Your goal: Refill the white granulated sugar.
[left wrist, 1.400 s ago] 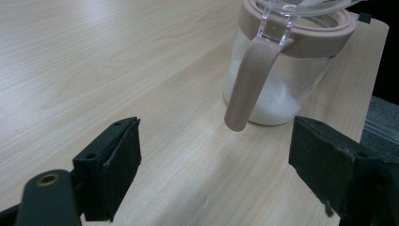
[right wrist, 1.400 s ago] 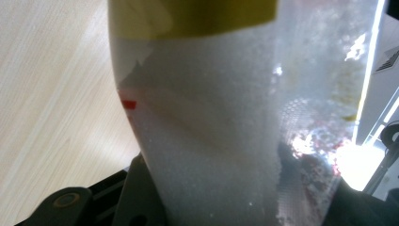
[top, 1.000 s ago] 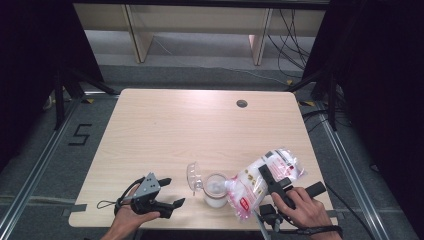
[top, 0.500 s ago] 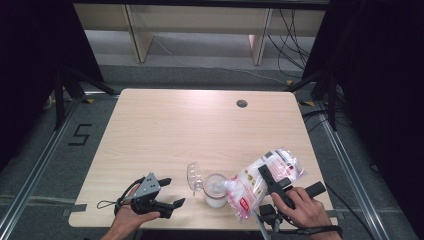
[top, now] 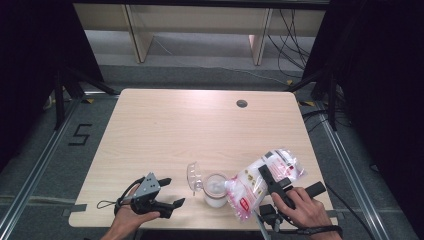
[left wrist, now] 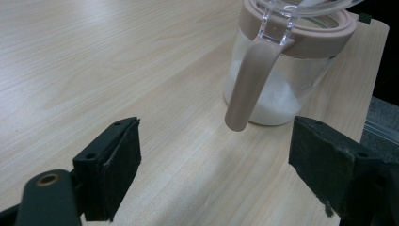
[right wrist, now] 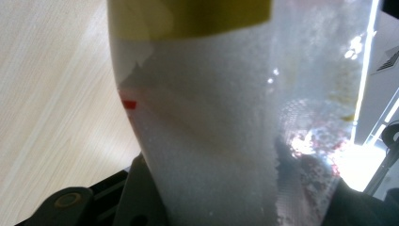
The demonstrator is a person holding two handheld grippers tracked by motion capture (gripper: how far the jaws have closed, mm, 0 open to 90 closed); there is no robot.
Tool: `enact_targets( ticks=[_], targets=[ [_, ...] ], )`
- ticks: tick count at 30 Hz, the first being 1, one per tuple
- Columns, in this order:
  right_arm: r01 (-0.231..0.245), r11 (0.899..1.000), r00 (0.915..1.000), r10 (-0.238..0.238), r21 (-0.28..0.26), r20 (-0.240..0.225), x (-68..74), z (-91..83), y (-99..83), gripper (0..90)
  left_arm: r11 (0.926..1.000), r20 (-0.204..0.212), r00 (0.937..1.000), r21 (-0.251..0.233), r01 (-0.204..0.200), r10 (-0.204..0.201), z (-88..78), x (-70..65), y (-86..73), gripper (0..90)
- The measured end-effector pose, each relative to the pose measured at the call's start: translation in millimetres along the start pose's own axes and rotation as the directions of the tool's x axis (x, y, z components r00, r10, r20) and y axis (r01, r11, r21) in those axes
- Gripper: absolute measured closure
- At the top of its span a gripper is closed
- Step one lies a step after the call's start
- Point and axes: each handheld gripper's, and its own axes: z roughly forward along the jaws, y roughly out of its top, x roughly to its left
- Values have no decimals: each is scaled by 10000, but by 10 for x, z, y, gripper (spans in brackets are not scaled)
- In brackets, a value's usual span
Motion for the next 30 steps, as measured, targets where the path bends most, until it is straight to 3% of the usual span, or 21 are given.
enact_targets(
  ticks=[2,4,12,13,18,26,30],
  targets=[
    [179,9998,9998,-178,-124,49,-13,9,-7,626,10000,0,10000,-4,0,0,0,1,0,169],
    [-242,9997,9997,243,-60,36,10,2,2,626,10000,-3,10000,-20,23,-23,0,0,0,169],
    [-259,9996,9997,259,-76,33,11,1,1,627,10000,-9,10000,-12,11,-11,0,0,0,169],
    [1,10000,10000,-1,-17,8,-4,-2,-2,626,10000,-7,10000,-15,18,-18,0,0,0,169],
    [63,10000,10000,-63,-74,12,-10,-3,1,627,10000,-1,10000,-19,22,-22,0,-1,1,169],
    [-384,9992,9992,384,-83,75,16,-4,-6,628,10000,-4,10000,-3,10,-10,0,0,1,169],
    [-290,9995,9996,291,-125,67,11,0,-6,628,10000,-6,10000,-18,27,-27,1,-1,1,169]
  ],
)
